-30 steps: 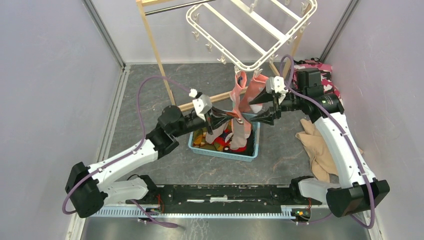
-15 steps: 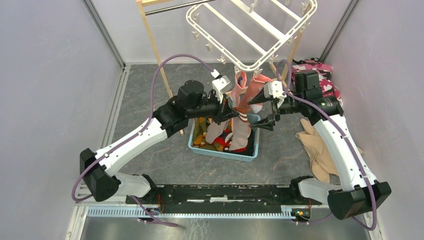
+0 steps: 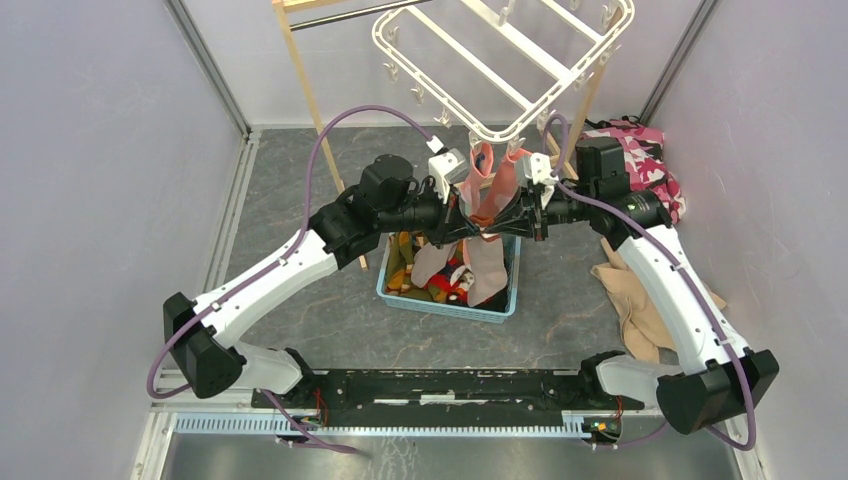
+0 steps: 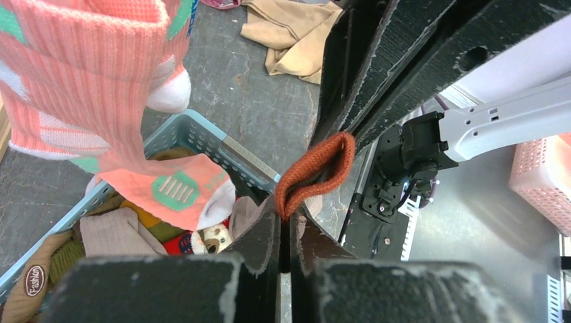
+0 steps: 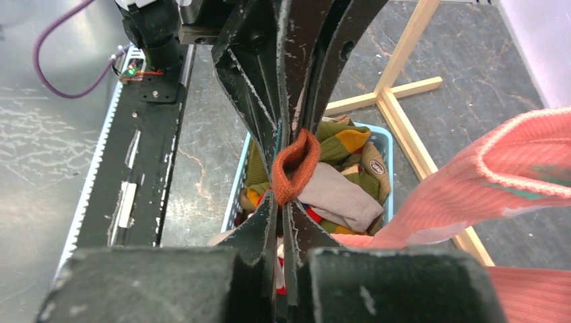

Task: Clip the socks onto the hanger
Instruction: Pick up the sock from the bin.

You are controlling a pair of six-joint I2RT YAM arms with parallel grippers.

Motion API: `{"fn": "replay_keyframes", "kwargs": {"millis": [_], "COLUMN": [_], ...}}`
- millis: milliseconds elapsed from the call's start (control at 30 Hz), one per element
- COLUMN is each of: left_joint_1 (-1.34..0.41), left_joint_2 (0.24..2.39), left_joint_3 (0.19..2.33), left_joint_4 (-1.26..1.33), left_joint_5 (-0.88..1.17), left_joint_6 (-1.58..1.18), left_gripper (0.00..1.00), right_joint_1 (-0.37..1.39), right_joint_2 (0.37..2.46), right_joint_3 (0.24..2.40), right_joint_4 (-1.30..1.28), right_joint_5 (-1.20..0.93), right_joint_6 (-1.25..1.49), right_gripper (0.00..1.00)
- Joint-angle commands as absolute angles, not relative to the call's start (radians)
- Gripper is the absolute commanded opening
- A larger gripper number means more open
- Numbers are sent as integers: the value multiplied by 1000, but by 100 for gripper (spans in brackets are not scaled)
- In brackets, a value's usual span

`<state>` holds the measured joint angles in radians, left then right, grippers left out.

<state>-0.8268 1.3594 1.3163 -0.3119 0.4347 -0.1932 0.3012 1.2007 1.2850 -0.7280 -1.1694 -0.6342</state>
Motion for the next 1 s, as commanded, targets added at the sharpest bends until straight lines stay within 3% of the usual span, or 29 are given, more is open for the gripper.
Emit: {"fn": "replay_keyframes", "kwargs": {"millis": [0, 67, 100, 133, 233, 267, 300, 433, 633, 800, 967], "left_joint_1": [-830, -828, -828, -828, -828, -828, -828, -830, -847, -847, -848], "left_joint_2": [1300, 1254, 1219, 1181, 1041, 999, 968, 957, 1119, 1240, 1297], "left_joint_3": [1289, 1223, 1170, 1110, 872, 793, 727, 593, 633, 701, 718], "left_joint_4": [-220, -147, -89, -24, 342, 471, 592, 884, 1044, 1129, 1199], "left_joint_5": [465, 459, 463, 464, 436, 413, 390, 343, 341, 361, 372], "left_joint_6": [-245, -218, -196, -181, -190, -203, -225, -295, -328, -370, -414], "left_gripper": [6, 16, 26, 45, 85, 97, 99, 100, 99, 78, 67], "right_joint_1": [297, 276, 259, 244, 199, 188, 179, 153, 145, 143, 144], "right_joint_2": [1204, 1198, 1194, 1191, 1187, 1185, 1183, 1181, 1188, 1190, 1191], "right_joint_3": [1292, 1287, 1290, 1291, 1304, 1307, 1309, 1313, 1336, 1342, 1334], "right_joint_4": [-654, -647, -650, -654, -658, -658, -656, -656, -670, -675, -675], "right_joint_5": [-1241, -1284, -1307, -1341, -1431, -1447, -1460, -1495, -1543, -1545, -1543], "right_joint_6": [-550, -539, -541, -544, -548, -548, -549, -547, -569, -576, -579], "right_gripper": [0, 0, 0, 0, 0, 0, 0, 0, 0, 0, 0]}}
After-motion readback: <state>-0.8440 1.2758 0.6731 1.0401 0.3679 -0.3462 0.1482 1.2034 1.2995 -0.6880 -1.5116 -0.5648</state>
